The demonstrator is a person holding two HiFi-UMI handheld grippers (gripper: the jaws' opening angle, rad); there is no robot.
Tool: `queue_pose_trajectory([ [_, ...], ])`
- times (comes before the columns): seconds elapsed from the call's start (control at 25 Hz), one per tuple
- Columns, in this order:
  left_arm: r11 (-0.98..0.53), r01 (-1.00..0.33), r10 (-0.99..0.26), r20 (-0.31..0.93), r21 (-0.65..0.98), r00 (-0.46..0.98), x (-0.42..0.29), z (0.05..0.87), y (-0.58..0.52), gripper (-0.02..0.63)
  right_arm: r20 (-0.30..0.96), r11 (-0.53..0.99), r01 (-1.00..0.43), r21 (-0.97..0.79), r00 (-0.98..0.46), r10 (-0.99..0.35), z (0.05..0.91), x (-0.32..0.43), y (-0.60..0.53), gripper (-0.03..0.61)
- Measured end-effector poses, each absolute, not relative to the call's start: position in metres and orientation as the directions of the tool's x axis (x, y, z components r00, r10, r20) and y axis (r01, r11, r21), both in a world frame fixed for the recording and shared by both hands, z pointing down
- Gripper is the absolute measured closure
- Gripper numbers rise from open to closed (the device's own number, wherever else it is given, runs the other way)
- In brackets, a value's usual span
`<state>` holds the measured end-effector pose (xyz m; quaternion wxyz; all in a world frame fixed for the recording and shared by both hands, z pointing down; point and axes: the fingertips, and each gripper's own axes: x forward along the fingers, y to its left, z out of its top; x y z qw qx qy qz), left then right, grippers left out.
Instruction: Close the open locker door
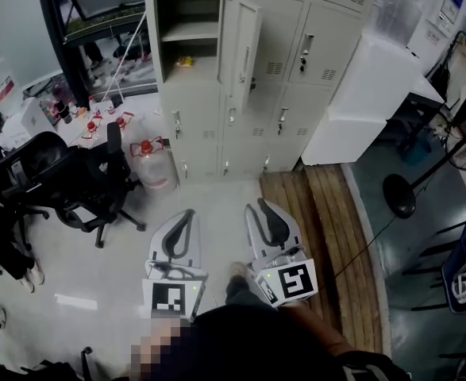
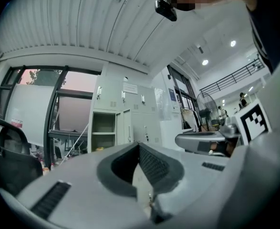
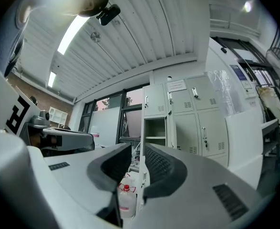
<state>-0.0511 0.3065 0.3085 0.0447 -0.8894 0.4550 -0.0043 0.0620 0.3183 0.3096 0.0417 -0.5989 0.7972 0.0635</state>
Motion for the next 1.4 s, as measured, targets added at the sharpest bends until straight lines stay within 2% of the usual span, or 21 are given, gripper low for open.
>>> queue_pose_trajectory([
  [0.56, -0.496, -0.865, -0.866, -0.033, -0.075, 0.499, 0.018, 0.304, 0.183, 0.612, -0.169, 0.367, -0.929, 0.053, -0.371, -0.913, 0.300, 0.133, 0.185, 0.497],
  [1.16, -0.439, -0.895, -0.897, -0.015, -0.086, 0.441, 0.034, 0.306, 0.143, 0.612, -0.181, 0.382, -0.924, 0.000, -0.375, -0.909, 0.307, 0.165, 0.141, 0.494],
  [1.4, -0.464, -0.881, -0.883, -0.032, -0.090, 0.469, 0.045, 0.304, 0.104, 0.612, -0.181, 0.375, -0.927, 0.006, -0.370, -0.911, 0.305, 0.173, 0.107, 0.492],
])
